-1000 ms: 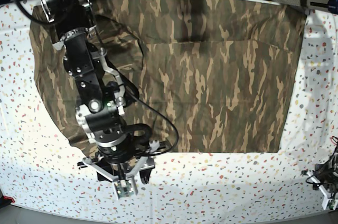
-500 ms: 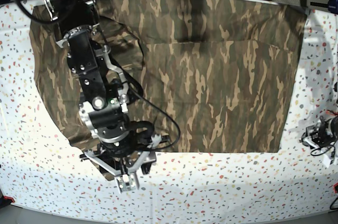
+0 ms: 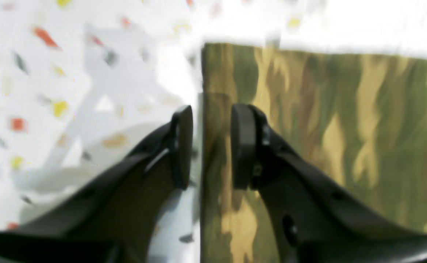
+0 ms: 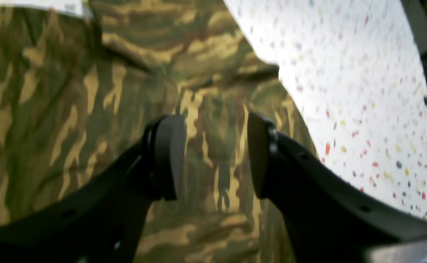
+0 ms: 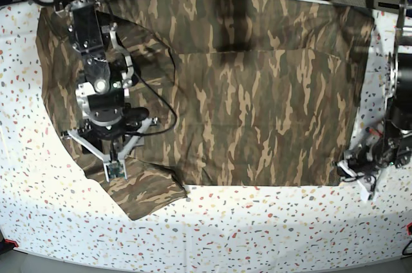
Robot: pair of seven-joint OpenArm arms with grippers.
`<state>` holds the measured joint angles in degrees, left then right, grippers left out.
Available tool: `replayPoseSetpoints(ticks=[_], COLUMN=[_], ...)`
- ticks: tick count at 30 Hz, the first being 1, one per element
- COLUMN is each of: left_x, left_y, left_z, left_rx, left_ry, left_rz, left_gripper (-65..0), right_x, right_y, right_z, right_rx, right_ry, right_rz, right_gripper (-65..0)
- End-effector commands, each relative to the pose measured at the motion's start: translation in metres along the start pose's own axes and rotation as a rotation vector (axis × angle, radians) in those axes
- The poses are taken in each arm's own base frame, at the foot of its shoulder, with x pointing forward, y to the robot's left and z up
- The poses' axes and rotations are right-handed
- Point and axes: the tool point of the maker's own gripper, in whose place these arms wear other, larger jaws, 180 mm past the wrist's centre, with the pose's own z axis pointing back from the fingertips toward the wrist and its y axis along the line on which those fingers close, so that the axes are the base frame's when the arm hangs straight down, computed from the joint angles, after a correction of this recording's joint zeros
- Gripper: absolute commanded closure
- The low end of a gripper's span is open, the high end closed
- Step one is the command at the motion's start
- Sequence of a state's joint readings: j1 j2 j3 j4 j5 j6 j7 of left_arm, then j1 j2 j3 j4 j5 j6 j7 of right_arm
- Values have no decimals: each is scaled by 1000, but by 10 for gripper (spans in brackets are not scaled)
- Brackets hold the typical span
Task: Fold the T-shirt properly
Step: 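Lower the held edge toward the hem with both grippers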
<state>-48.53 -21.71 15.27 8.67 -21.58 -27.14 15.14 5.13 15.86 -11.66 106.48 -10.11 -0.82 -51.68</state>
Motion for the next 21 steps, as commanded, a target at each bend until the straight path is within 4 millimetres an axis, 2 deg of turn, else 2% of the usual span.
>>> replayPoseSetpoints(ticks=[1, 3, 6, 9, 12, 21], left_x=[19, 5, -3, -6, -6, -5], left_y=[8, 9, 7, -8, -23, -24], left_z=[5, 3, 3, 4, 5, 5], left_rx=[17, 16, 3, -79, -158, -165], left_ry=[-57, -40, -25, 18, 27, 21], left_rz=[3, 21, 73, 118, 120, 127], left_gripper=[-174, -174, -174, -174, -174, -174], right_x=[20, 26, 39, 45, 43, 41], right_y=[-11, -15, -15, -14, -13, -12], right_z=[7, 19, 39, 54, 57, 57], right_rx=[-25, -29, -20, -10, -6, -5], right_ry=[-70, -103, -165, -204, -203, -200], right_rz=[-15, -30, -46, -53, -53, -53], right_gripper=[-284, -284, -284, -284, -284, -284])
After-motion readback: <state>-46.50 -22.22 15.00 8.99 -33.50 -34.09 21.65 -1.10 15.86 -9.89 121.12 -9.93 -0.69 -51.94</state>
